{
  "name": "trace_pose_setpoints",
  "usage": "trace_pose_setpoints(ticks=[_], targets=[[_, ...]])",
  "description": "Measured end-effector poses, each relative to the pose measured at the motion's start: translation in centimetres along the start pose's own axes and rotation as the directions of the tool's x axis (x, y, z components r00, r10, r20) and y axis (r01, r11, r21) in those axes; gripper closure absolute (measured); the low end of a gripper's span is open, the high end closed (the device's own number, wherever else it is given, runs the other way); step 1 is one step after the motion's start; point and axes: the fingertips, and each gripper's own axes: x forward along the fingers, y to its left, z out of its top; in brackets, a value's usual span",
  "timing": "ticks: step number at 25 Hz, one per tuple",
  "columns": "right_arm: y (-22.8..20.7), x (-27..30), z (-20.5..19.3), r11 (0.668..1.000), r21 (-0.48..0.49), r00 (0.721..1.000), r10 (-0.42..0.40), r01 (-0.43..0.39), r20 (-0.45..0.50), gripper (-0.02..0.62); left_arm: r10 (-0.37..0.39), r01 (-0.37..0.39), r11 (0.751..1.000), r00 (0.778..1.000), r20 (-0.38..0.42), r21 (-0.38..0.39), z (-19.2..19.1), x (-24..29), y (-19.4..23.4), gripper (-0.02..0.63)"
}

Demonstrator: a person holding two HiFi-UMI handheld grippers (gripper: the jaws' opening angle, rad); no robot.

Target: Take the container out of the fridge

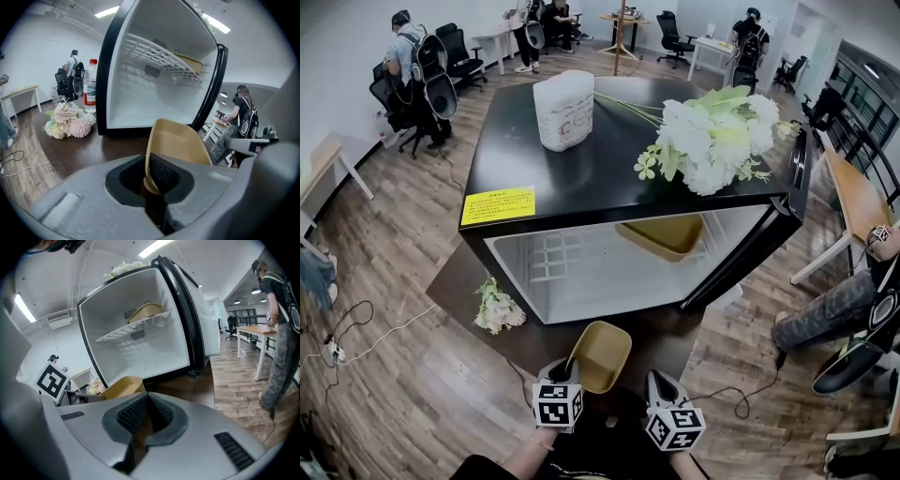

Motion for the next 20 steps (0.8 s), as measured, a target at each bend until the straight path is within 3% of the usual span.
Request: trace_pose_setpoints(ticks=[10, 15, 20], targets=[[0.0, -0.3, -0.4, 1.0, -0.004, 1.0, -0.016, 0.016, 0.0, 0.588, 0.081, -0.081, 0.997, 0.996, -0.036, -0.005, -2.1, -0.1, 2.6, 0.575], [0.0, -0.4, -0.4, 1.0, -0.008, 1.0, -0.022, 0.022, 0.001, 0.588, 0.108, -0.112, 0.991, 0.993, -0.054, -0.071, -2.9, -0.1, 3.6, 0.575], [-0.2, -0.5, -0.4, 0.999, -0.014, 1.0, -0.029, 0.029, 0.001, 0.588, 0.154, -0.16, 0.984, 0.985, -0.077, -0.082, -3.5, 0.1, 4.4, 0.575]])
